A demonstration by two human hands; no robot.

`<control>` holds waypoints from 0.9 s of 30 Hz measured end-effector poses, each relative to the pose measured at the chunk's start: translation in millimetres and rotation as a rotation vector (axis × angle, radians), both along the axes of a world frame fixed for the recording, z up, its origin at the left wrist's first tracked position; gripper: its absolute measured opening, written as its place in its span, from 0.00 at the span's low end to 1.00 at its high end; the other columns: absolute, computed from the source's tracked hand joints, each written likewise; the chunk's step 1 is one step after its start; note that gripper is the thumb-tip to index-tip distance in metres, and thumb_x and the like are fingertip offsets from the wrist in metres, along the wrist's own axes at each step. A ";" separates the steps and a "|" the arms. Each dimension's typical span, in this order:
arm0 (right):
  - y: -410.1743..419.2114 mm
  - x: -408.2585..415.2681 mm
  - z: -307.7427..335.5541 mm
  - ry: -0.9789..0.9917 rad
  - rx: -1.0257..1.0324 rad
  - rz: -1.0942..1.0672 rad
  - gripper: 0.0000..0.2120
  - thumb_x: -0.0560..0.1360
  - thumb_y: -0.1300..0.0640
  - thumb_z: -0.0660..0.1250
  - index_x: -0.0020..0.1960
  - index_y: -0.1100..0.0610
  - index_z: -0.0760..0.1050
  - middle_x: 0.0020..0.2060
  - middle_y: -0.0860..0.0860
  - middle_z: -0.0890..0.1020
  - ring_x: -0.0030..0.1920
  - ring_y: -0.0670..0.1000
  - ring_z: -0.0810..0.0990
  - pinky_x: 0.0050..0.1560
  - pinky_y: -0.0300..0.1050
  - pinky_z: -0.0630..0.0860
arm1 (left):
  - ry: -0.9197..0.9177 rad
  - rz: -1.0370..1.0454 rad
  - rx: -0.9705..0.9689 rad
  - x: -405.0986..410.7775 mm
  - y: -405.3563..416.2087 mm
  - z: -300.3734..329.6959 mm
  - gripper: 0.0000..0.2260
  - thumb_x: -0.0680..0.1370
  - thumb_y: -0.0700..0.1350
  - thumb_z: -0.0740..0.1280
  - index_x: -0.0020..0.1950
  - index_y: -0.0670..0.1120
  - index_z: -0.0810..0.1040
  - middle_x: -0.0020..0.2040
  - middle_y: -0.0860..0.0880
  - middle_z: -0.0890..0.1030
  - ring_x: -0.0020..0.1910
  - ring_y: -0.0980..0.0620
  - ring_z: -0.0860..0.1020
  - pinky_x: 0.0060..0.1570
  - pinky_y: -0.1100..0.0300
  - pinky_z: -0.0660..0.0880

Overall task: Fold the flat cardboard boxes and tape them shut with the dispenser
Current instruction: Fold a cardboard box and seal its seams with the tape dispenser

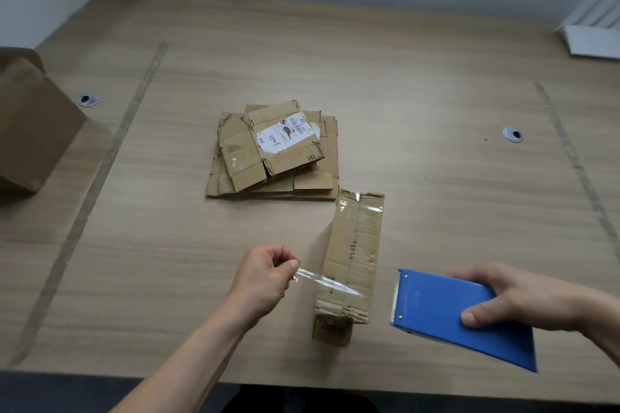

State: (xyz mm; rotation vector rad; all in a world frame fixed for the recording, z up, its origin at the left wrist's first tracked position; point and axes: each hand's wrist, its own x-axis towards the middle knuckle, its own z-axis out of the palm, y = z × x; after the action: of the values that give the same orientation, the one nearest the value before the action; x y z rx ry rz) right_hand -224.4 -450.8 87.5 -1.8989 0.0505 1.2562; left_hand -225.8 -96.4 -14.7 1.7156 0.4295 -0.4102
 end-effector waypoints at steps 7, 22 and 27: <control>10.3 -2.6 5.3 -0.016 -0.086 0.041 0.23 0.67 0.49 0.77 0.60 0.49 0.82 0.51 0.50 0.87 0.51 0.51 0.86 0.50 0.41 0.79 | 0.022 -0.043 0.025 -6.8 -2.2 -8.6 0.13 0.77 0.32 0.66 0.35 0.44 0.77 0.27 0.50 0.75 0.26 0.52 0.69 0.29 0.59 0.67; 54.9 9.6 -0.9 -0.040 -0.370 0.153 0.22 0.62 0.42 0.74 0.55 0.42 0.82 0.46 0.42 0.87 0.47 0.44 0.85 0.55 0.47 0.81 | 0.046 -0.097 0.331 -20.6 -48.0 -25.2 0.08 0.77 0.40 0.69 0.39 0.50 0.79 0.41 0.50 0.83 0.44 0.49 0.81 0.48 0.57 0.77; 59.7 16.6 2.0 -0.048 -0.416 0.203 0.18 0.66 0.45 0.74 0.56 0.45 0.83 0.47 0.43 0.87 0.48 0.45 0.85 0.54 0.45 0.81 | 0.107 -0.204 0.429 -14.6 -31.0 -17.2 0.17 0.74 0.47 0.73 0.61 0.50 0.75 0.54 0.48 0.81 0.53 0.48 0.80 0.56 0.56 0.76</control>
State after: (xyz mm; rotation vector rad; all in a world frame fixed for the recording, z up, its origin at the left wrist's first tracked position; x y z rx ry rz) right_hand -207.8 -391.0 89.6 -2.3383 0.1026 1.4173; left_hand -240.4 -127.4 -32.0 2.1713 0.4433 -0.5918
